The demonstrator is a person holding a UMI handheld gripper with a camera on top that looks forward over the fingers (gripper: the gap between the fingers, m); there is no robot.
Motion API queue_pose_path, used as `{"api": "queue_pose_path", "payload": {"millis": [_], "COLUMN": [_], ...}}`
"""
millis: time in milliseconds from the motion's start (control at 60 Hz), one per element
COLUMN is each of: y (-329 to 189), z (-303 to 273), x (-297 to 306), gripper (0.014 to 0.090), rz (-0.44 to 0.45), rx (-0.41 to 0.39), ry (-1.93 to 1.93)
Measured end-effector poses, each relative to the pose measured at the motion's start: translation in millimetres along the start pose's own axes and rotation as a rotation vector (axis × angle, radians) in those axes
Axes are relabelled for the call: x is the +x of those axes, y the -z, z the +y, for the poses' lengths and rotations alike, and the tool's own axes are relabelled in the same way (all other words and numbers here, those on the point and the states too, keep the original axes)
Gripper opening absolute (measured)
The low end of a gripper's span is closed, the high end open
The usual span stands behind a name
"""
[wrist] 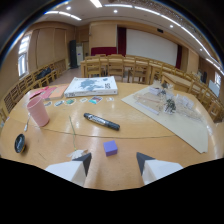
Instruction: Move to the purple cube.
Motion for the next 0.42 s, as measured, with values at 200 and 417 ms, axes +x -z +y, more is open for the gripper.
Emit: {"api": "queue_pose_path", "payload": {"millis": [200, 417], "y": [-14, -14], "z": [4, 8], "x": [-2, -3], "gripper": [0.0851, 0.0850], "rz": [-0.018, -0.023], "rx": [-0.030, -0.048], "ry": [-0.007, -0.011]}}
